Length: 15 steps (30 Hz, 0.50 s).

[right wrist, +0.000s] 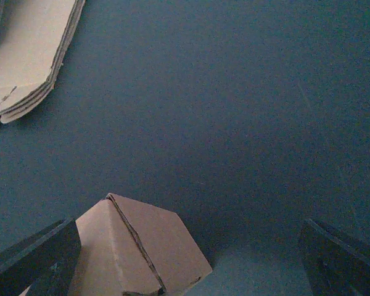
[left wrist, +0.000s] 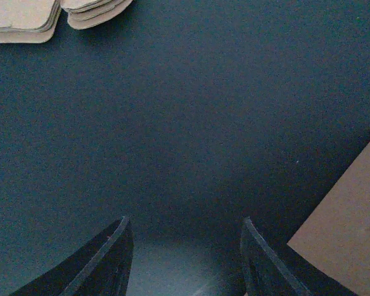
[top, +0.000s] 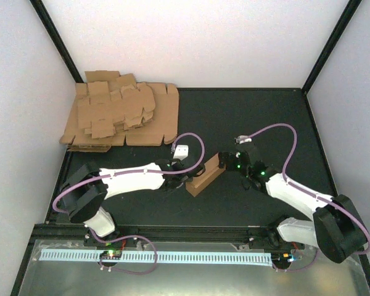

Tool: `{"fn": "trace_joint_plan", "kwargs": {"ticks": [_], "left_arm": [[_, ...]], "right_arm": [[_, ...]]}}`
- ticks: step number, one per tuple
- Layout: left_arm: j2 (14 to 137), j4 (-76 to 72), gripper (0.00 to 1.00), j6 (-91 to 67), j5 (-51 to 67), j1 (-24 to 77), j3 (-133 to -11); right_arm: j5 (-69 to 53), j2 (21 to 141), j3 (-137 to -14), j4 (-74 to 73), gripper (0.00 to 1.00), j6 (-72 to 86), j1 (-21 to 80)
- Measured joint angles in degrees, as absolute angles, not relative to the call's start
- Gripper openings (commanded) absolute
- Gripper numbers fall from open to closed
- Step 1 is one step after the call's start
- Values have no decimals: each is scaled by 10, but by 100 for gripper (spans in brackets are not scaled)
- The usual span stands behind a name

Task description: Fold the paper box

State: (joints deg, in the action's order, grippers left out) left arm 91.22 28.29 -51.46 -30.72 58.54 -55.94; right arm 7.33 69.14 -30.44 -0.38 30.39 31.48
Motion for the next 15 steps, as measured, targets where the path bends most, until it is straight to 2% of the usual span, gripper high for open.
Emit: {"fn": "trace_joint_plan", "kwargs": {"ticks": [11, 15], "left_arm": [[898, 311, 56, -462, -327, 585, -573], [850, 313, 52, -420, -303, 574, -573]], "right_arm": [[69, 636, -375, -118, 100, 239, 314], [55, 614, -398, -147, 91, 212, 314]]}}
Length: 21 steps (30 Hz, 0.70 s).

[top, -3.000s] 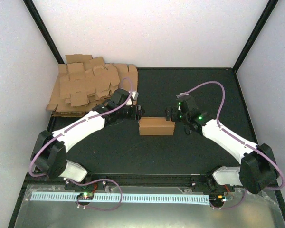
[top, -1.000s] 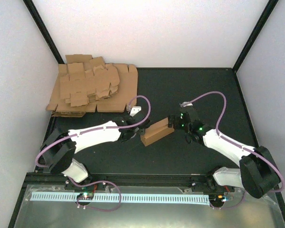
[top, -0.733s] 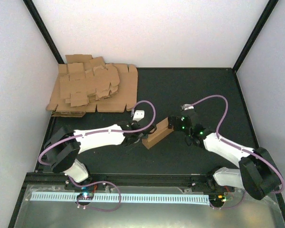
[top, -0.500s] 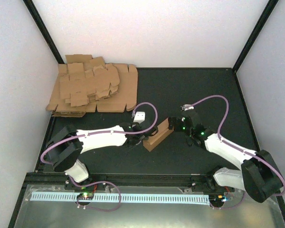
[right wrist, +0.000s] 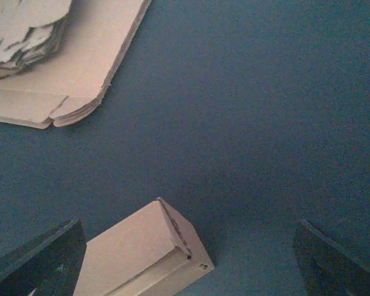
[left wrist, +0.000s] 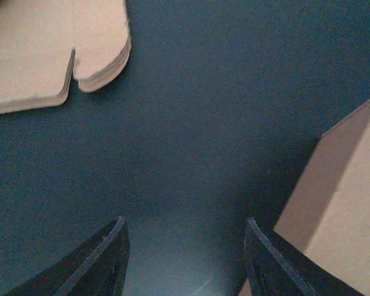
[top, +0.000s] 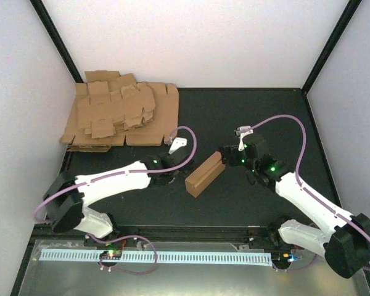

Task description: Fold the paper box

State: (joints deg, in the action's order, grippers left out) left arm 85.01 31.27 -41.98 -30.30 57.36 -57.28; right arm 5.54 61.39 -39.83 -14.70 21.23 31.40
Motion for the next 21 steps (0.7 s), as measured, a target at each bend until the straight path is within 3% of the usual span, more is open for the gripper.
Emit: {"fn": "trace_joint_plan", "kwargs": {"ticks": [1, 3, 4, 6, 7, 13, 21], "left_arm": [[830, 312, 49, -407, -291, 568, -573], [795, 310, 38, -387, -272, 559, -572], [774, 304, 30, -375, -258, 554, -569], [730, 287, 4, -350, -223, 545, -554], [710, 278, 2, -342, -204, 540, -545], [622, 190, 1, -273, -5, 495, -468], [678, 81, 2, -262, 273, 466, -452]], "right_arm": [[52, 609, -403, -155, 85, 206, 314], [43, 599, -413, -169, 61, 199, 312], [38, 595, -418, -174, 49, 192, 310], [17, 586, -432, -185, 17, 188, 302], [5, 584, -438, -189, 5, 185, 298], [-118, 589, -470, -174, 2, 213, 261], [-342, 666, -402, -16, 2, 347, 200]]}}
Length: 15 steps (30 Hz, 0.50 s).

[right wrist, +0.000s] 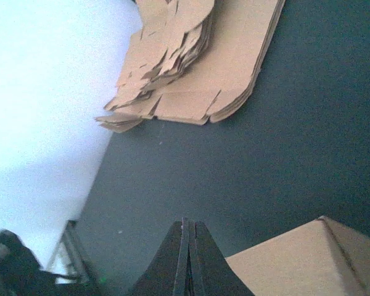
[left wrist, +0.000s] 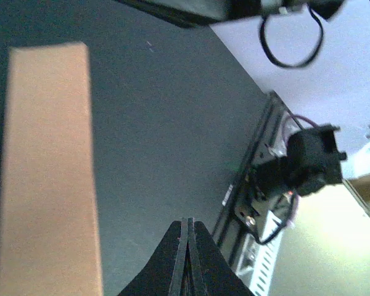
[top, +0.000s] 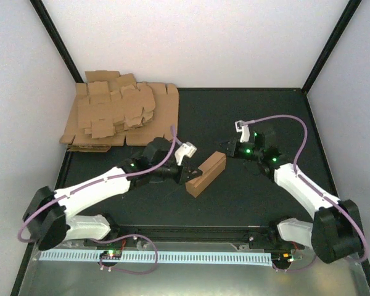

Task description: Fold the paper box

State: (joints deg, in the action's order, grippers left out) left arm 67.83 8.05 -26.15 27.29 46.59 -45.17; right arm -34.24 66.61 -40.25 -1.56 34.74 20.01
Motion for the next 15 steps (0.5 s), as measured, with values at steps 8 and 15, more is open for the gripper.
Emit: {"fn": "trace_joint_plan", "kwargs": {"ticks": [8, 15], "left_arm": [[769, 36, 1, -269, 372, 466, -449], [811, -3, 2, -283, 395, 465, -448]], "right_arm": [[-427, 730, -397, 34, 2, 422, 183], [-465, 790, -389, 72, 2, 453, 156]]}}
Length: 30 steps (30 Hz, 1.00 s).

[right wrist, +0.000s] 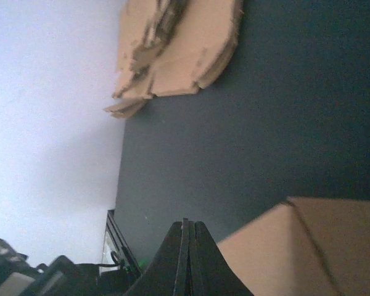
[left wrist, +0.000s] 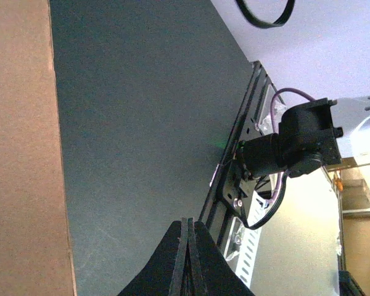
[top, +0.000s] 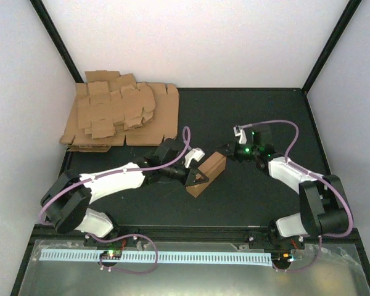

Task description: Fold the paper box

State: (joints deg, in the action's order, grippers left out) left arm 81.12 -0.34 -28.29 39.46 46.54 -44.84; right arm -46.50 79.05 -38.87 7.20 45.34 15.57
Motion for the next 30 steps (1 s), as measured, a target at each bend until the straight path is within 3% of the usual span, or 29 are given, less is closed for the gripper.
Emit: {"fn": "trace_joint_plan", "kwargs": {"ticks": [30], "left_arm": [[864, -76, 2, -320, 422, 465, -421]], "right_arm": [[-502, 872, -353, 131, 2, 466, 141]]}}
